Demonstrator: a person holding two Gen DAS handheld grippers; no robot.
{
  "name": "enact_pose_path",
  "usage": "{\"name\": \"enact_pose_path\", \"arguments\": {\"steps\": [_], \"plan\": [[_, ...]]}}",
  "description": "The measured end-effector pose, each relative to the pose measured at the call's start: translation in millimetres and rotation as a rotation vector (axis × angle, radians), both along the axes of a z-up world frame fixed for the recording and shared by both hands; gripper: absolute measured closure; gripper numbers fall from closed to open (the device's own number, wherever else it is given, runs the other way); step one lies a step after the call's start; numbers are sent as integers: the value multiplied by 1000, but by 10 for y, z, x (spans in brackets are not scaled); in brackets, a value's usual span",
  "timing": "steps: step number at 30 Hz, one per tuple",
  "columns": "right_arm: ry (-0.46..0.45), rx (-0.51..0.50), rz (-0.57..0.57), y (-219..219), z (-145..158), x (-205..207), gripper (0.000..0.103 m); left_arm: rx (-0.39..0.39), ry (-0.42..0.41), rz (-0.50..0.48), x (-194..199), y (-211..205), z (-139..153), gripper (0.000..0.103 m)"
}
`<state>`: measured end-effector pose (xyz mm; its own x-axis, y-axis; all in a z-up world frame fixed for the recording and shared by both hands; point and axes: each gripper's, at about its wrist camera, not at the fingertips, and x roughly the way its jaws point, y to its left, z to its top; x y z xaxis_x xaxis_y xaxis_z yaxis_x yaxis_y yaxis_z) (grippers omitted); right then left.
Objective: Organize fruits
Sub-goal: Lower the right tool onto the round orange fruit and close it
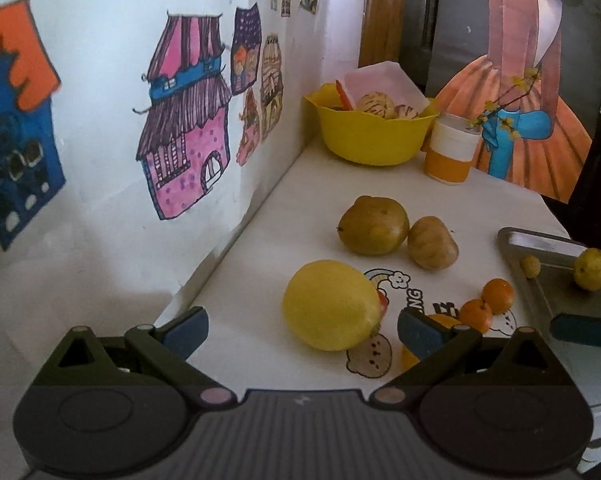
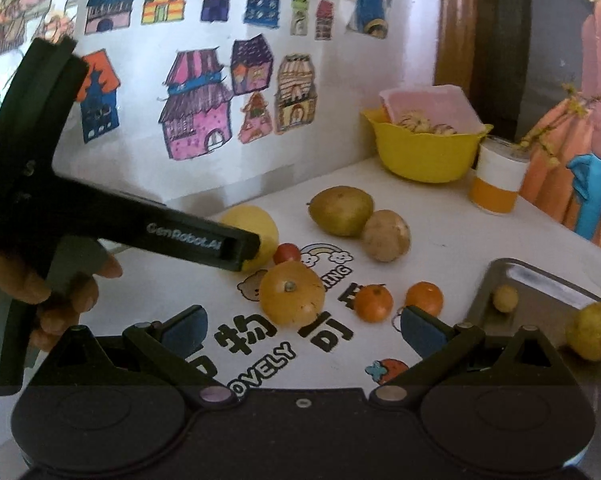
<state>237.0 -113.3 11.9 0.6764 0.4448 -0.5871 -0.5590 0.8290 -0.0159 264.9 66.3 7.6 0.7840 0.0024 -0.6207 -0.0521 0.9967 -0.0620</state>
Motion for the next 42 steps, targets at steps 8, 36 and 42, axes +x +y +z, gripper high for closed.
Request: {"name": "enact_pose_path", "arguments": {"steps": [8, 36, 42], "plan": [[4, -8, 35, 110, -117, 203, 15, -5, 9, -6, 159, 13, -115, 1], [70, -8, 47, 291, -300, 461, 53, -106, 22, -64, 291, 2, -203, 37], [68, 11, 44, 238, -282, 407, 56, -120, 30, -31, 207, 20, -189, 38]]}}
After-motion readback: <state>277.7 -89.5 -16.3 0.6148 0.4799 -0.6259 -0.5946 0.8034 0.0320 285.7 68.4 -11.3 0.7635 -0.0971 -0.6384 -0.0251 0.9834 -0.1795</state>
